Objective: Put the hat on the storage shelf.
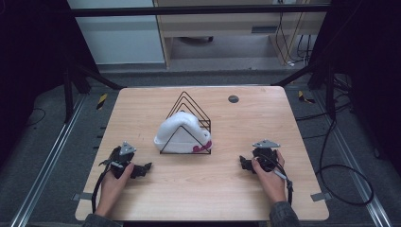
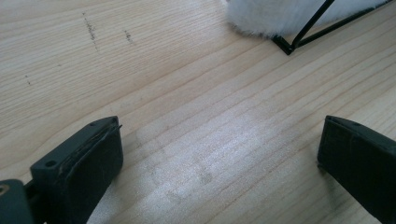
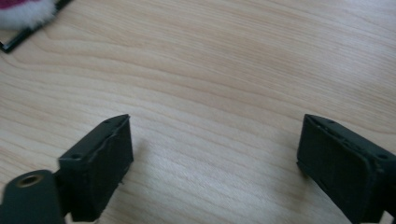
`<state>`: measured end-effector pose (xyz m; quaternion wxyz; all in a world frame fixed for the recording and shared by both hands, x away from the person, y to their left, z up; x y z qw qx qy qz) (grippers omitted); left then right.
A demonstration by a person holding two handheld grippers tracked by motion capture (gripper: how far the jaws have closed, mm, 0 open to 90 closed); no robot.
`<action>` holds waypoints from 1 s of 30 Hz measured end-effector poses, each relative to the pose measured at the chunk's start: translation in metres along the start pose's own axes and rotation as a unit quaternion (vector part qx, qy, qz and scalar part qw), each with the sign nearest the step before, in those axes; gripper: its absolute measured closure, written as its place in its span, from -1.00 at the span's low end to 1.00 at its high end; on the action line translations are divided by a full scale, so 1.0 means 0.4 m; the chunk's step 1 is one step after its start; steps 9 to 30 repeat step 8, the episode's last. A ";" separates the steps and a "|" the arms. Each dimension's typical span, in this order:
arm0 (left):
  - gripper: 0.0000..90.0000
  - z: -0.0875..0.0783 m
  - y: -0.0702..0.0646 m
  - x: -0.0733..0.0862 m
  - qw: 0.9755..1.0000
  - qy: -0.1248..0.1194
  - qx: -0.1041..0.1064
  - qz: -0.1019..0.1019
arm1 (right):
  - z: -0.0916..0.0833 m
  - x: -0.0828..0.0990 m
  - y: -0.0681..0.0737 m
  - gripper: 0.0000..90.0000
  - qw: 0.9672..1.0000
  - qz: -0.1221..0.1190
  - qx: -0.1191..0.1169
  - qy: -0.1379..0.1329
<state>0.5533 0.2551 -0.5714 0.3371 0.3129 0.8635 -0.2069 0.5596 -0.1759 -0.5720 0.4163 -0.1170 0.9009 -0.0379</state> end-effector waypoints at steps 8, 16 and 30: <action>-1.00 0.000 0.000 0.000 1.000 0.000 0.002 0.001 | -0.006 0.005 0.003 -0.77 1.000 0.009 0.008 0.001; -1.00 0.000 0.000 0.000 1.000 0.000 0.002 0.001 | -0.006 0.005 0.003 -0.77 1.000 0.009 0.008 0.001; -1.00 0.000 0.000 0.000 1.000 0.000 0.002 0.001 | -0.006 0.005 0.003 -0.77 1.000 0.009 0.008 0.001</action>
Point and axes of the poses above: each handheld gripper's, and its own axes: z roughly forward along the jaws, x roughly out of its underside, y roughly to its left, the point moved 9 cm from there along z, roughly forward along the jaws, and after that the axes turned 14 degrees about x, right-handed, at the moved point
